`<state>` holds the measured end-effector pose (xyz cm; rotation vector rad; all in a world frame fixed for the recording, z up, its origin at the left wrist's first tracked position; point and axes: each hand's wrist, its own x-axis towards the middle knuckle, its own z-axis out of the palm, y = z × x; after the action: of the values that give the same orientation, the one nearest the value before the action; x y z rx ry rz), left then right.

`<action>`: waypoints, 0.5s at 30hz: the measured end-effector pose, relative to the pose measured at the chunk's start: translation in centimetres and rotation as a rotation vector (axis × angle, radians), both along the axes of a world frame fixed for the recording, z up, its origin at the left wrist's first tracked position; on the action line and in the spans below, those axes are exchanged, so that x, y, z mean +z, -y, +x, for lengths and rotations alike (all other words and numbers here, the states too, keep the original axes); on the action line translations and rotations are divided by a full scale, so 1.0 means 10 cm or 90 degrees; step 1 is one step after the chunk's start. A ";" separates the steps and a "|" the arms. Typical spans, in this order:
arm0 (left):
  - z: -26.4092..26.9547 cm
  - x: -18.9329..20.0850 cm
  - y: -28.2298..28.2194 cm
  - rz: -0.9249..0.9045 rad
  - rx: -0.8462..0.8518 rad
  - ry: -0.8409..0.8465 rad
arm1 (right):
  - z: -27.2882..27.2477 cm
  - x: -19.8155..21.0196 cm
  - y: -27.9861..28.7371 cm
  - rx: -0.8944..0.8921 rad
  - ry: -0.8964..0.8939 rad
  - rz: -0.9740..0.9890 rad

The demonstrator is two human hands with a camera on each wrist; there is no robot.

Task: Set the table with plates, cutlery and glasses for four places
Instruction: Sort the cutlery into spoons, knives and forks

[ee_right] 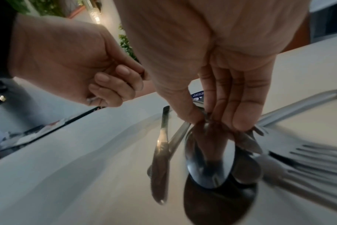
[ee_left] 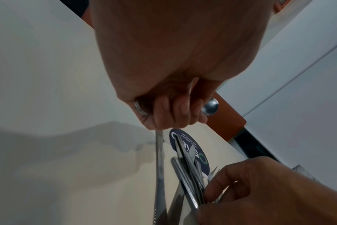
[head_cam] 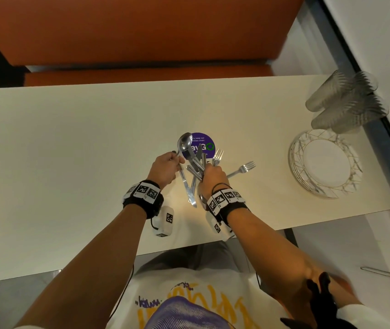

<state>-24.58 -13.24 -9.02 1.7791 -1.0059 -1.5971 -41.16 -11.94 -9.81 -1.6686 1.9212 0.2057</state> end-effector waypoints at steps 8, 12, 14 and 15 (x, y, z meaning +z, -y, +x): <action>0.03 0.00 0.04 0.004 0.007 -0.001 | -0.02 0.10 0.17 -0.134 0.100 -0.008; 0.04 0.01 0.07 0.004 0.003 0.033 | -0.06 0.14 0.27 -0.223 0.228 -0.039; 0.04 0.01 0.08 -0.014 -0.020 0.066 | -0.05 0.17 0.32 -0.277 0.303 -0.047; 0.04 0.01 0.08 -0.025 -0.036 0.084 | -0.04 0.18 0.34 -0.303 0.335 -0.056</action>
<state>-24.21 -14.06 -8.90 1.8646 -1.1489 -1.4985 -41.52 -15.31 -8.05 -1.1149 1.8528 -0.4638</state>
